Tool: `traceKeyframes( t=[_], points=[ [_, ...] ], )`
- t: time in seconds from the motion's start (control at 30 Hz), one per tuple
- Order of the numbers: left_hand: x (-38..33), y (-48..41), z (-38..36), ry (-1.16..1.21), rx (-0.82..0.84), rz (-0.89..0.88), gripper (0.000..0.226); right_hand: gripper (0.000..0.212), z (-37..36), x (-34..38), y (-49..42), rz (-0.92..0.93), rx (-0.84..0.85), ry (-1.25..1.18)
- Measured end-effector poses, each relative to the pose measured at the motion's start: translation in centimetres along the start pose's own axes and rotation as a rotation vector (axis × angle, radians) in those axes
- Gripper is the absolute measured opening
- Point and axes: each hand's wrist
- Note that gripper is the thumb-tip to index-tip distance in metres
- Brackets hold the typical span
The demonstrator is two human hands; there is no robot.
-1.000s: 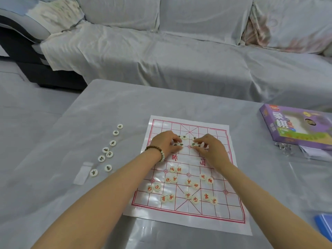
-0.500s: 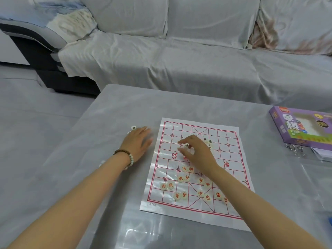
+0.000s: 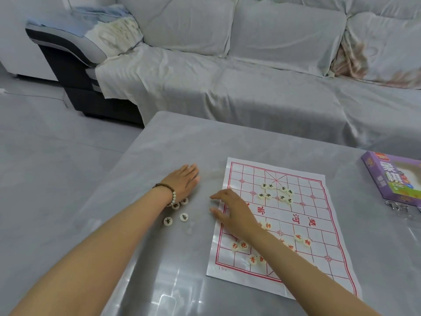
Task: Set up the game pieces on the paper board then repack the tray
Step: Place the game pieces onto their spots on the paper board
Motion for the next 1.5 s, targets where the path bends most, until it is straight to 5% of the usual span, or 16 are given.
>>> traceKeyframes(
  t=[0.13, 0.23, 0.43, 0.8, 1.5],
  points=[
    [2.9, 3.7, -1.0, 0.044, -0.057, 0.026, 0.059, 0.033, -0.7, 1.3, -0.6, 0.017, 0.033, 0.000],
    [4.2, 7.0, -1.8, 0.069, -0.097, 0.031, 0.090, 0.039, -2.0, 3.0, -1.4, 0.053, 0.071, -0.028],
    [4.8, 12.5, -2.9, 0.128, -0.162, 0.029, 0.111, 0.047, -4.1, 5.9, -2.0, 0.089, 0.117, -0.051],
    [3.2, 16.6, -3.5, 0.323, -0.254, -0.058, 0.033, 0.030, -3.5, 5.4, 1.2, 0.179, 0.082, 0.052],
    [2.2, 17.8, -3.1, 0.444, -0.346, 0.098, 0.021, 0.021, -3.9, 7.4, 2.2, 0.129, 0.163, -0.057]
  ],
)
Point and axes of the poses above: each hand's wrist, its own y-axis away from the middle knuckle, its own z-axis out of the back of the hand, x = y × z, and after that the axes turned 2 degrees about y, right-handed
